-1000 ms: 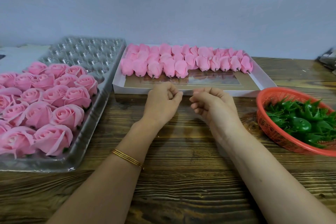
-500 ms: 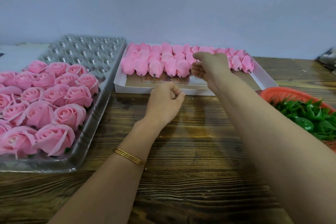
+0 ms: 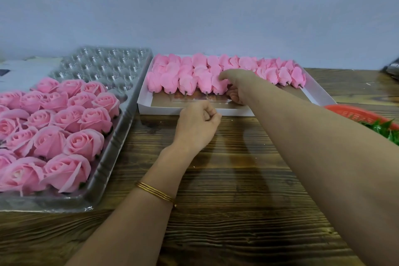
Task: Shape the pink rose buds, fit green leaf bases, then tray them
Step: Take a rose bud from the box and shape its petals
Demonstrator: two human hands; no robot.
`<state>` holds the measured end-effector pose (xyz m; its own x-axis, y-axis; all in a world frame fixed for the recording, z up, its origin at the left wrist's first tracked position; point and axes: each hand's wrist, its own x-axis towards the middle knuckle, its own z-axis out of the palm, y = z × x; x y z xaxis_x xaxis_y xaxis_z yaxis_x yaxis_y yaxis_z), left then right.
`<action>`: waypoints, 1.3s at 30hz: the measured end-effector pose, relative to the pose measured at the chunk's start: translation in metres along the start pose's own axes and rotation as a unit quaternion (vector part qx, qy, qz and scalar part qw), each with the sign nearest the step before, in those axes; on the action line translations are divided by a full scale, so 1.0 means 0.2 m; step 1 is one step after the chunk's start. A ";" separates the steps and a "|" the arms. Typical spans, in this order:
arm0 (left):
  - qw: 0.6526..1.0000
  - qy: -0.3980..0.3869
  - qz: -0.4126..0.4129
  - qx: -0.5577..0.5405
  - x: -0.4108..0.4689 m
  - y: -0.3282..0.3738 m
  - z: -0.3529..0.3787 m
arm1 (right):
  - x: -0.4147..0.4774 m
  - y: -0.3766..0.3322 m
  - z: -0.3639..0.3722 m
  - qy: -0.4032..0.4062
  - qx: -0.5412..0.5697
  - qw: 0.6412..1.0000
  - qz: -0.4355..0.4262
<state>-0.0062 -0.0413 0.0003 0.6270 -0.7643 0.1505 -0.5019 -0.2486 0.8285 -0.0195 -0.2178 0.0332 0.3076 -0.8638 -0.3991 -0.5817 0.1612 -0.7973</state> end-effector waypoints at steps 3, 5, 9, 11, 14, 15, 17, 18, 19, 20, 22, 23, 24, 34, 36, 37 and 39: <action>1.000 0.007 -0.002 -0.002 0.00 0.00 0.00 | 0.02 -0.01 0.01 -0.022 -0.014 1.000 -0.014; 1.000 0.007 -0.004 0.000 0.00 0.00 0.00 | 0.04 0.00 0.02 -0.052 0.034 0.998 -0.028; 1.000 0.005 -0.005 0.009 0.00 0.01 0.00 | 0.10 0.02 0.03 -0.044 0.081 0.994 -0.065; 1.000 0.004 -0.004 0.008 0.00 0.00 -0.01 | 0.12 0.02 0.04 -0.049 0.067 0.994 -0.076; 1.000 0.002 -0.004 0.008 0.00 -0.01 -0.01 | 0.13 0.00 0.05 -0.065 0.035 0.994 -0.086; 1.000 0.004 -0.004 0.008 0.00 -0.01 -0.01 | 0.14 0.00 0.06 -0.065 0.032 0.994 -0.087; 1.000 0.008 -0.003 0.005 0.01 -0.02 -0.01 | 0.14 0.01 0.06 -0.062 0.037 0.994 -0.084; 1.000 0.009 -0.002 0.005 0.01 -0.03 -0.01 | 0.15 0.01 0.05 -0.061 0.042 0.994 -0.081; 1.000 0.009 -0.002 0.006 0.01 -0.03 -0.01 | 0.15 0.02 0.05 -0.061 0.047 0.994 -0.079; 1.000 0.010 -0.002 0.005 0.02 -0.04 -0.01 | 0.15 0.02 0.05 -0.063 0.054 0.994 -0.076; 1.000 0.011 -0.004 0.004 0.02 -0.04 -0.01 | 0.14 0.02 0.04 -0.073 0.068 0.993 -0.066; 1.000 0.013 -0.005 0.004 0.02 -0.04 -0.01 | 0.14 0.02 0.03 -0.077 0.069 0.993 -0.062; 1.000 0.013 -0.005 0.004 0.02 -0.05 -0.01 | 0.13 0.02 0.03 -0.080 0.068 0.993 -0.058; 1.000 0.007 0.004 -0.003 0.02 -0.04 -0.02 | 0.11 0.04 0.01 -0.065 0.091 0.993 -0.049; 1.000 0.004 0.004 -0.006 0.02 -0.04 -0.02 | 0.10 0.05 0.00 -0.060 0.096 0.992 -0.050; 1.000 0.002 0.001 -0.008 0.02 -0.04 -0.02 | 0.09 0.05 0.00 -0.056 0.099 0.992 -0.050; 1.000 0.000 -0.003 -0.010 0.02 -0.04 -0.02 | 0.08 0.06 -0.01 -0.047 0.103 0.992 -0.052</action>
<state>0.0033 -0.0396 -0.0033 0.6301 -0.7625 0.1467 -0.4862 -0.2401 0.8402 -0.0226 -0.2298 0.0188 0.4333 -0.8336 -0.3425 -0.3799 0.1757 -0.9082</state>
